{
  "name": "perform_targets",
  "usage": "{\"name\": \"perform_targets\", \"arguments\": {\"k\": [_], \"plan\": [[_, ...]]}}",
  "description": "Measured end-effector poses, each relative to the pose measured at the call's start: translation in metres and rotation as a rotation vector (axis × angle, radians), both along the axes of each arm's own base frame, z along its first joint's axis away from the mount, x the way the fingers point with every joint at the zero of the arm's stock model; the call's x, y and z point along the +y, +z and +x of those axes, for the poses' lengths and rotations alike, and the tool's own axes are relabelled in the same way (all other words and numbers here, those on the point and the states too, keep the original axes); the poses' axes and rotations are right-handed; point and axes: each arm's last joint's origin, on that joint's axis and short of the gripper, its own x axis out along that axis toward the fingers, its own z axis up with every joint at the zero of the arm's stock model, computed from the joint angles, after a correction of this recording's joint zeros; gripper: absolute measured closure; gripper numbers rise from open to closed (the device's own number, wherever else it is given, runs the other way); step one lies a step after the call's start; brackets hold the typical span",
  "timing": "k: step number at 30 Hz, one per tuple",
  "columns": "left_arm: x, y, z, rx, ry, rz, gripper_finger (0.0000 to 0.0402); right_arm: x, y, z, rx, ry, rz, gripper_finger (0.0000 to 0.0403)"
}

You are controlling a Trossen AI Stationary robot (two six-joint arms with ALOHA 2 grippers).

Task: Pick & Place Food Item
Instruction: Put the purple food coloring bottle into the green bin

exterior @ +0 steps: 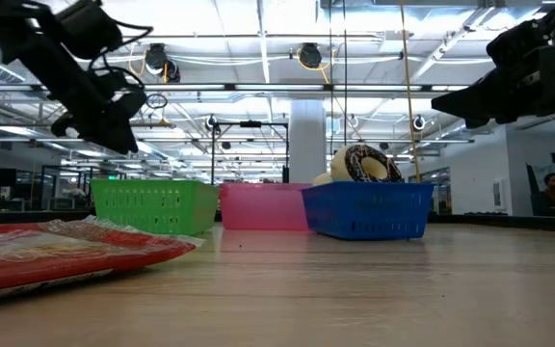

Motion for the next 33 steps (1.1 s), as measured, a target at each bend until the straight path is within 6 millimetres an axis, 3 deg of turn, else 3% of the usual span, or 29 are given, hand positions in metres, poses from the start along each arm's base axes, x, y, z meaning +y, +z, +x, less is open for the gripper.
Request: {"name": "perform_targets", "arguments": {"k": [9, 16, 21, 28, 33], "plan": [[0.024, -0.004, 0.008, 0.063, 0.074, -0.059, 0.0286, 0.000, 0.000, 0.000, 0.000, 0.000, -0.001, 0.0397], [0.042, -0.012, 0.001, -0.035, 0.303, -0.152, 0.0286, 0.000, 0.000, 0.000, 0.000, 0.000, 0.000, 0.0400], [0.054, -0.014, 0.002, -0.016, 0.284, -0.103, 0.0283, 0.000, 0.000, 0.000, 0.000, 0.000, 0.000, 0.0400], [0.064, -0.003, 0.008, -0.095, 0.211, -0.003, 0.0250, 0.000, 0.000, 0.000, 0.000, 0.000, 0.000, 0.0399], [0.064, -0.002, 0.009, -0.100, 0.171, -0.006, 0.0199, 0.000, 0.000, 0.000, 0.000, 0.000, 0.000, 0.0401]]}}
